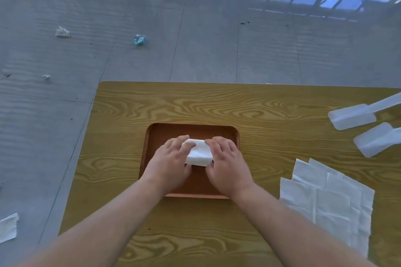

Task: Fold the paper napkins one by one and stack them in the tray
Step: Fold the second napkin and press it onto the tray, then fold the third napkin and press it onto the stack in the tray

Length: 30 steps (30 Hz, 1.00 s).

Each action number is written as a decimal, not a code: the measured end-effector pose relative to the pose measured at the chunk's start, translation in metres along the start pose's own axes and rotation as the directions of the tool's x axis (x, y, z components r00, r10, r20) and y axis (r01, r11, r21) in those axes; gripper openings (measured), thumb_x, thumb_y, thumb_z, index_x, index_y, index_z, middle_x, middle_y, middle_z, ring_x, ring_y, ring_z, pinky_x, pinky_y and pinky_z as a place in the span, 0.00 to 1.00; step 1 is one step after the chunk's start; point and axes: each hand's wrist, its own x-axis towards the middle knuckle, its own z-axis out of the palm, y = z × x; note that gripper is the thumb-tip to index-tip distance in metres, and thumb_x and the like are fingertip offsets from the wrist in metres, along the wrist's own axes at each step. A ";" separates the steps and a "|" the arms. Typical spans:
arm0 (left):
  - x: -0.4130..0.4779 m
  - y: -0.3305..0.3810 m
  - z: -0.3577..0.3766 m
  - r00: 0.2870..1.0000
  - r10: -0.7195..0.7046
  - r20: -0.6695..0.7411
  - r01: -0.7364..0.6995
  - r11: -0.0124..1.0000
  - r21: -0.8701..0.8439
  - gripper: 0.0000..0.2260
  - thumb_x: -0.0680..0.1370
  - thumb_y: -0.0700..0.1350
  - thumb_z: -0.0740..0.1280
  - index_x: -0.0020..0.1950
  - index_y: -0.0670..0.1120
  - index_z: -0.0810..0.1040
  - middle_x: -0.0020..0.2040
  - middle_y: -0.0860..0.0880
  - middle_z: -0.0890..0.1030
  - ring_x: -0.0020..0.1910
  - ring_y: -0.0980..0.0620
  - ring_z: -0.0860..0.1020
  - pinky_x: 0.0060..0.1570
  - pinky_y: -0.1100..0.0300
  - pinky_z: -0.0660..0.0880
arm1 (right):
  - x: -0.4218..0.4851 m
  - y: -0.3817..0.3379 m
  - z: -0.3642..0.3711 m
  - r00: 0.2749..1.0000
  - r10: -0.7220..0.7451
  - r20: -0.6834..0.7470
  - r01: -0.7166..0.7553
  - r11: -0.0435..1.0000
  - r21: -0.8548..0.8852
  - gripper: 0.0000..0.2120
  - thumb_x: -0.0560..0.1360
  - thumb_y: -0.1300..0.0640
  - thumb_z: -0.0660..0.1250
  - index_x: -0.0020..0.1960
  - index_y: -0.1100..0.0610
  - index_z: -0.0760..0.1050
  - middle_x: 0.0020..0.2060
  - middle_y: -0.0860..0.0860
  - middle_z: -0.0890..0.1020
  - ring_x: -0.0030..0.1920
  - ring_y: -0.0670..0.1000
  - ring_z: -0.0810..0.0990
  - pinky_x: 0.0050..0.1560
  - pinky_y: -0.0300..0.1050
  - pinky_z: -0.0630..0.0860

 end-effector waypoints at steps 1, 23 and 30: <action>-0.001 -0.001 0.005 0.997 0.048 0.055 -0.052 0.996 0.078 0.28 0.81 0.52 0.65 0.80 0.54 0.65 0.84 0.50 0.62 0.81 0.46 0.61 0.79 0.50 0.59 | -0.001 0.002 0.006 0.998 -0.059 0.029 0.060 0.997 -0.041 0.29 0.76 0.57 0.62 0.77 0.56 0.69 0.73 0.55 0.73 0.74 0.58 0.68 0.77 0.53 0.64; 0.050 0.192 0.037 0.934 0.305 0.185 -0.320 0.945 0.063 0.16 0.81 0.59 0.64 0.65 0.54 0.78 0.63 0.54 0.79 0.66 0.51 0.76 0.63 0.57 0.72 | -0.159 0.163 -0.050 0.961 0.275 -0.025 -0.275 0.961 0.003 0.10 0.79 0.56 0.60 0.57 0.53 0.78 0.51 0.50 0.80 0.55 0.53 0.76 0.60 0.49 0.74; 0.065 0.284 0.080 0.888 0.330 0.321 -0.365 0.929 0.056 0.19 0.79 0.61 0.67 0.68 0.57 0.76 0.64 0.57 0.78 0.64 0.52 0.77 0.60 0.54 0.75 | -0.231 0.232 -0.066 0.917 0.398 -0.007 -0.397 0.915 0.068 0.15 0.80 0.54 0.59 0.64 0.52 0.77 0.57 0.49 0.79 0.60 0.52 0.75 0.63 0.47 0.73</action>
